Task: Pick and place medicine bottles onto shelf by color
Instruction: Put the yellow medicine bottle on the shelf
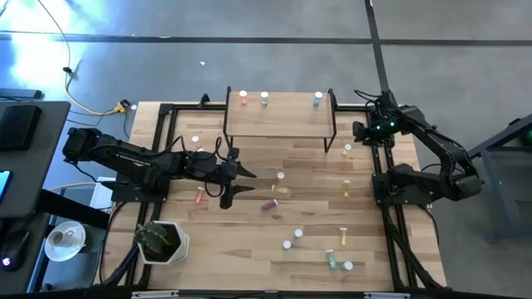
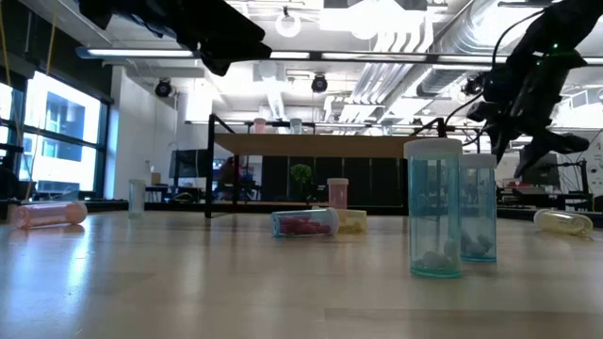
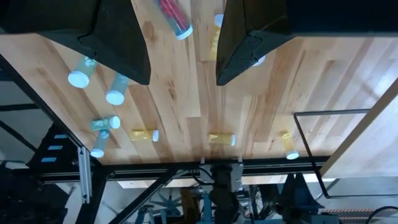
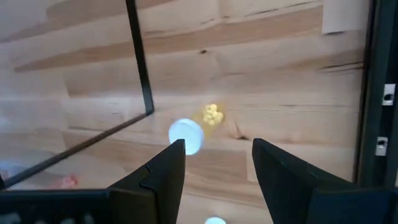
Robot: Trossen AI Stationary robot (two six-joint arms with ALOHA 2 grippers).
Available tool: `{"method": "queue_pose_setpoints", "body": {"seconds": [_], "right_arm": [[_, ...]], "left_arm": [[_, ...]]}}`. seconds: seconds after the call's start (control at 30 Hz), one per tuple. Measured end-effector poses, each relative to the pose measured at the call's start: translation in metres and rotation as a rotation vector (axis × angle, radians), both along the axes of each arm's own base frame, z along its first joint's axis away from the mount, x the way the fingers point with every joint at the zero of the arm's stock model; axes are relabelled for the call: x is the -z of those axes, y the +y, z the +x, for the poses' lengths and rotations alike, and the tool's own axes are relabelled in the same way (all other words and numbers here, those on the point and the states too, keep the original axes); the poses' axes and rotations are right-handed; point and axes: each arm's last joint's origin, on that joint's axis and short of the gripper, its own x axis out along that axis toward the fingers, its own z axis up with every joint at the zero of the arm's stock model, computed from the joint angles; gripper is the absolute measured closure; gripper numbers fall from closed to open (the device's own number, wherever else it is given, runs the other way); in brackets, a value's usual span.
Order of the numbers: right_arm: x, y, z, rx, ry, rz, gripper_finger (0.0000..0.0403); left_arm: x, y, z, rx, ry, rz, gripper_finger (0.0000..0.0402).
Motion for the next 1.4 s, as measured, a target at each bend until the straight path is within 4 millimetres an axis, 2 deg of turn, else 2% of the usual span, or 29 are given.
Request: {"method": "queue_pose_setpoints", "body": {"seconds": [0.3,0.7,1.23,1.4], "right_arm": [[-0.003,-0.005,0.011,0.030,-0.045,-0.054,0.0224],[-0.002,0.007,0.034,-0.010,0.047,-0.073,0.0224],[-0.001,0.010,0.039,0.045,0.098,-0.078,0.0224],[0.005,0.007,0.041,0.041,0.119,-0.049,0.0224]], "left_arm": [[0.000,0.000,0.000,-0.001,-0.001,0.000,0.0227],[-0.001,0.000,0.001,0.017,-0.013,0.050,0.0227],[-0.002,0.000,0.001,0.017,-0.014,0.050,0.0227],[-0.002,0.000,0.001,0.017,-0.014,0.050,0.0227]]}}
